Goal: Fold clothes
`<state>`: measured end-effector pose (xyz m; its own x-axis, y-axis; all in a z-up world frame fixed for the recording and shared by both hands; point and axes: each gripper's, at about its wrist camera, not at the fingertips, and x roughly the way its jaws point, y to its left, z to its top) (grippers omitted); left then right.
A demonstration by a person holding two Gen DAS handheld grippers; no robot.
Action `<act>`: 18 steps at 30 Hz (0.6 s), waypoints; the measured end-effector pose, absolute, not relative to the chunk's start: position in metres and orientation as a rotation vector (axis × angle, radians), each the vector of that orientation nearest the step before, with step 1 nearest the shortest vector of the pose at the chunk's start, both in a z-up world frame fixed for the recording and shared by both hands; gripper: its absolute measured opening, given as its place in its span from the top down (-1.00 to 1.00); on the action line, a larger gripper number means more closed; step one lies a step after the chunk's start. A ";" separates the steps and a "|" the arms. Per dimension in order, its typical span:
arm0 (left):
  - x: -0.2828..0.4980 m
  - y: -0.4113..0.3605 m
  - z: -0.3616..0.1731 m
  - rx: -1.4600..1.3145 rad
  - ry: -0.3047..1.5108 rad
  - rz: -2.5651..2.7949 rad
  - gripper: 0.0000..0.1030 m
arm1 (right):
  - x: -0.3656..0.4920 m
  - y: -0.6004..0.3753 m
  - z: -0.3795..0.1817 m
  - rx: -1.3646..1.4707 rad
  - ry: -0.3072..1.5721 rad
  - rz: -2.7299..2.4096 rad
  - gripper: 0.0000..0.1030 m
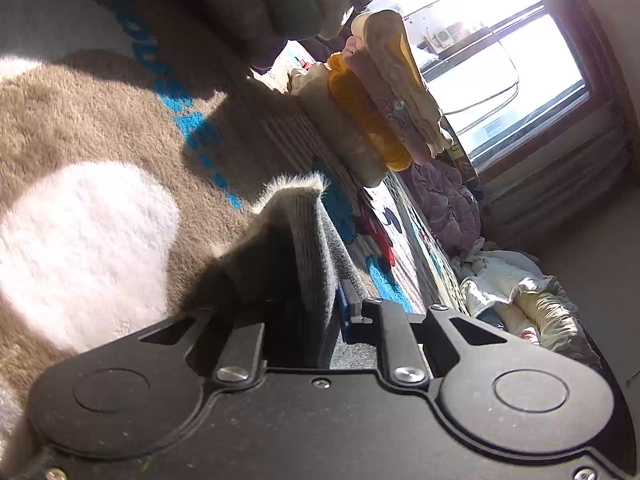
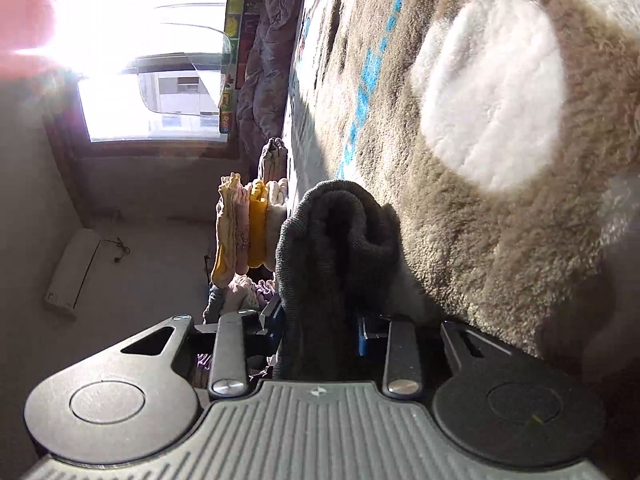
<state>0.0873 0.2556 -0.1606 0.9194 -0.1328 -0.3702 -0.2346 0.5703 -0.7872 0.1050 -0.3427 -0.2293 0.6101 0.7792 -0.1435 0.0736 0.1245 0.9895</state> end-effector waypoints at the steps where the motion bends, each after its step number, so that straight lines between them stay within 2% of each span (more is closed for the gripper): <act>1: 0.087 0.256 -0.161 -0.971 0.416 0.061 0.69 | 0.104 -0.342 -0.230 1.379 0.791 0.602 0.38; 7: 0.087 0.258 -0.162 -0.980 0.416 0.053 0.69 | 0.100 -0.337 -0.215 1.308 0.705 0.622 0.51; 12: 0.088 0.260 -0.163 -0.988 0.417 0.045 0.69 | 0.099 -0.341 -0.197 1.255 0.603 0.629 0.51; 15: 0.088 0.259 -0.159 -0.980 0.432 0.056 0.69 | 0.106 -0.343 -0.203 1.282 0.653 0.645 0.49; 18: 0.083 0.244 -0.137 -0.860 0.479 0.066 0.69 | 0.109 -0.345 -0.210 1.283 0.708 0.611 0.45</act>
<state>0.0830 0.2444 -0.1373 0.8923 -0.1343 -0.4309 -0.2454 0.6569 -0.7129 0.1090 -0.3447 -0.2099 0.6472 0.7512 -0.1296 -0.0184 0.1853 0.9825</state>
